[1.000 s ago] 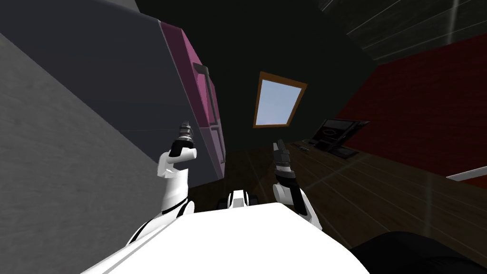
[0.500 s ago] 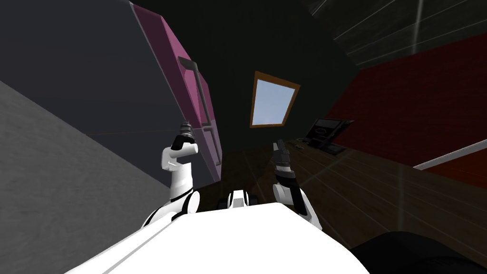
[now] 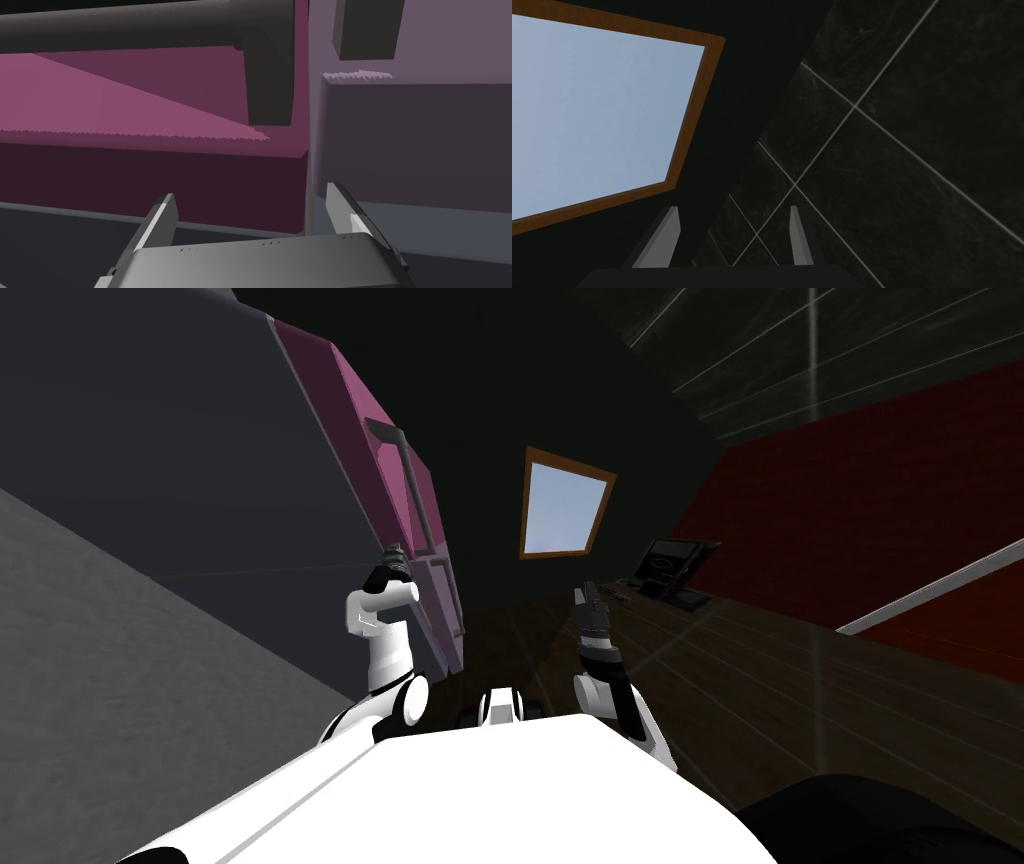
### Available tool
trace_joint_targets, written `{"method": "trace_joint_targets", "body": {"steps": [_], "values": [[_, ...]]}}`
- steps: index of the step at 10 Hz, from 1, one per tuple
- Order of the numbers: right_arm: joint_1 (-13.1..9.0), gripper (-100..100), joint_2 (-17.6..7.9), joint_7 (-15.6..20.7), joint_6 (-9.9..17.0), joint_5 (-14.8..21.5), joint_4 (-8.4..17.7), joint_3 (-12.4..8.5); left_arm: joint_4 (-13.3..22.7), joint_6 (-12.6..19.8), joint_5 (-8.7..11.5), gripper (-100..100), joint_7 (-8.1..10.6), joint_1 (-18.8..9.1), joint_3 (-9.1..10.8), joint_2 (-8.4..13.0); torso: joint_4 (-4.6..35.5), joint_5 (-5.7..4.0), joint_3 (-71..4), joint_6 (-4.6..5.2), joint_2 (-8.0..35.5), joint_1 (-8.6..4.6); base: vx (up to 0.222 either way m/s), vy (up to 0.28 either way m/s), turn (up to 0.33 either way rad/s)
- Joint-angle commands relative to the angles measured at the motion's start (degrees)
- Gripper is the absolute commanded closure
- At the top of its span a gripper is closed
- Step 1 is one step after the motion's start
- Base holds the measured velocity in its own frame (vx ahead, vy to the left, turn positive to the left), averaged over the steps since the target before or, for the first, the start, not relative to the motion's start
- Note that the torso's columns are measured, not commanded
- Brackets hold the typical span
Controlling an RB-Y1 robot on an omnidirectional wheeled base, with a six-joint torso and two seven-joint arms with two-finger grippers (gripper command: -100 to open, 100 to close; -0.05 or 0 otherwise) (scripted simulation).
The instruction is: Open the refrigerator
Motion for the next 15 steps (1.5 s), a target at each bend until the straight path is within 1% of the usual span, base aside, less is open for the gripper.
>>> {"method": "trace_joint_targets", "body": {"steps": [1,2,3,4,5,6,7,8,9,10,11,12,13,14,15], "values": [[0.0,0,0.0,0.0,0.0,0.0,0.0,0.0,0.7,2.1,-0.4,-100,0.19,-2.6,0.79,-1.6,0.0,0.02,-0.1,0.00,-0.1,0.10,0.016,-0.028,-0.051],[0.0,0,0.0,0.0,0.0,0.0,0.0,0.0,0.5,1.8,-0.3,-100,0.12,-1.6,0.63,-1.3,-0.1,0.07,-0.1,0.00,-0.2,0.12,-0.013,-0.023,-0.003],[0.0,0,0.0,0.0,0.0,0.0,0.0,0.0,2.3,2.0,-0.5,-100,0.20,-3.2,1.51,0.1,-0.2,0.21,0.0,-0.19,0.0,0.22,-0.027,-0.025,-0.065],[0.0,0,0.0,0.0,0.0,0.0,0.0,0.0,2.7,2.0,-0.5,-100,0.22,-3.6,1.69,0.4,-0.1,0.21,0.0,-0.16,0.0,0.36,-0.024,-0.017,-0.058],[0.0,0,0.0,0.0,0.0,0.0,0.0,0.0,3.9,2.1,-0.6,-100,0.26,-4.5,2.23,1.4,0.0,0.16,0.0,-0.15,-0.1,0.40,-0.013,-0.001,-0.061],[0.0,0,0.0,0.0,0.0,0.0,0.0,0.0,3.2,2.9,-0.7,-100,0.19,-3.4,1.88,0.3,0.0,0.08,-0.2,-0.04,-0.3,0.40,-0.026,-0.003,0.004],[0.0,0,0.0,0.0,0.0,0.0,0.0,0.0,1.6,2.0,-0.4,100,0.18,-2.6,1.14,-0.5,-0.2,0.17,-0.1,-0.13,-0.2,0.24,0.007,0.009,0.090],[0.0,0,0.0,0.0,0.0,0.0,0.0,0.0,0.8,2.0,-0.3,100,0.15,-2.0,0.78,-1.1,0.0,0.11,0.1,-0.23,0.0,0.14,0.012,0.003,0.098],[0.0,0,0.0,0.0,0.0,0.0,0.0,0.0,1.6,2.8,-0.2,100,0.11,-1.5,1.13,-1.0,0.3,-0.12,0.2,-0.13,0.3,0.01,-0.023,-0.011,0.050],[0.0,0,0.0,0.0,0.0,0.0,0.0,0.0,2.7,2.8,-0.9,100,0.31,-1.0,3.89,0.8,0.4,-0.22,0.3,-0.05,0.5,-0.17,0.029,-0.169,-0.149],[0.0,0,0.0,0.0,0.0,0.0,0.0,0.0,2.7,2.8,-0.9,100,0.31,-1.0,3.89,0.8,0.1,-0.22,0.2,0.00,0.3,-0.70,0.071,-0.233,-0.058],[0.0,0,0.0,0.0,0.0,0.0,0.0,0.0,3.6,2.4,-1.7,100,0.55,-1.0,6.62,2.9,0.0,-0.20,0.2,0.00,0.3,-0.83,0.109,-0.255,-0.141],[0.0,0,0.0,0.0,0.0,0.0,0.0,0.0,3.6,2.4,-1.7,100,0.55,-1.0,6.62,2.9,0.0,-0.16,0.1,0.07,0.1,-0.54,0.108,-0.229,-0.094],[0.0,0,0.0,0.0,0.0,0.0,0.0,0.0,4.5,2.0,-2.5,100,0.79,-1.1,9.34,5.0,0.1,-0.12,0.1,-0.01,0.2,-0.19,0.116,-0.241,-0.190],[0.0,0,0.0,0.0,0.0,0.0,0.0,0.0,4.5,2.0,-2.5,100,0.79,-1.1,9.34,5.0,0.1,-0.06,0.1,-0.03,0.1,0.09,0.103,-0.226,-0.066]]}}
